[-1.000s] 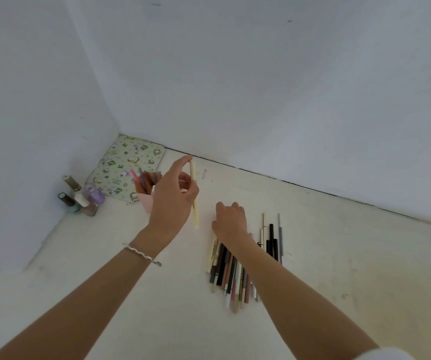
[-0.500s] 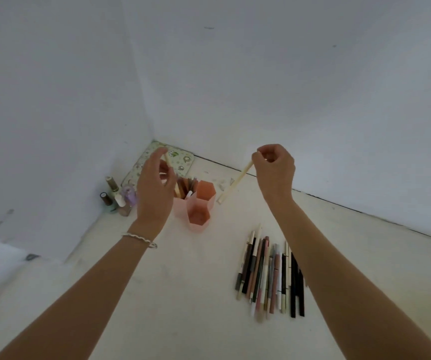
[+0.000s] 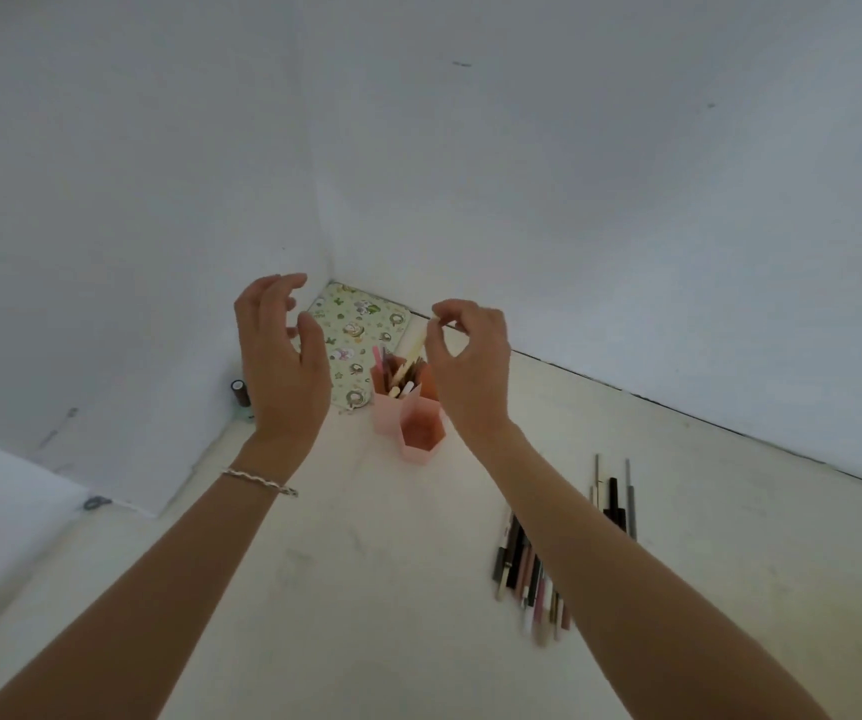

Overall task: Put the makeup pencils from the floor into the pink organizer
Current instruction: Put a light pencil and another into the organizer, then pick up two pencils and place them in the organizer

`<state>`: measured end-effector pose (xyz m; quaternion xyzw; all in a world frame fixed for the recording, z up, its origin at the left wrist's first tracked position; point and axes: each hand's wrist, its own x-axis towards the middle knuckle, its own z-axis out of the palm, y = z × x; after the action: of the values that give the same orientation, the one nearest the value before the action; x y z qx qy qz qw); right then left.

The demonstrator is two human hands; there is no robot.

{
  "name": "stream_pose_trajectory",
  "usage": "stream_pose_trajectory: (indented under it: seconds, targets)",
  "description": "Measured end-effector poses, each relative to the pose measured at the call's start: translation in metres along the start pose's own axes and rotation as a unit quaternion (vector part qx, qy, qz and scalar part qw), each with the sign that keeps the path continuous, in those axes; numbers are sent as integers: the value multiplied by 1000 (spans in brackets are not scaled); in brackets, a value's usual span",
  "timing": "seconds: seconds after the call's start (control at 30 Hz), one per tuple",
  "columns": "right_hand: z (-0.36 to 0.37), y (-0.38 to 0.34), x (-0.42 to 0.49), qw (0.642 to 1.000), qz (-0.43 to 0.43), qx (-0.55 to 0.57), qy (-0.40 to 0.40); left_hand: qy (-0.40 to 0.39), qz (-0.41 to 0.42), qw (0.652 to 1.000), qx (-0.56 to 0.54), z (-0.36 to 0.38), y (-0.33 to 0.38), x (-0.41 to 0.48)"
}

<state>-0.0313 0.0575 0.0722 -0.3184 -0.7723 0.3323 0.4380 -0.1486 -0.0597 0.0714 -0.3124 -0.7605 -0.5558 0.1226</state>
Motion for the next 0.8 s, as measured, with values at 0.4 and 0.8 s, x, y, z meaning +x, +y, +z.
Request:
stream_pose_trajectory:
  seconds: [0.4, 0.8]
  targets:
    - [-59, 27, 5, 997, 28, -65, 5, -243, 16, 970, -20, 69, 60, -79]
    - [-162, 94, -29, 983, 157, -97, 25, -524, -144, 802, 247, 150, 49, -184]
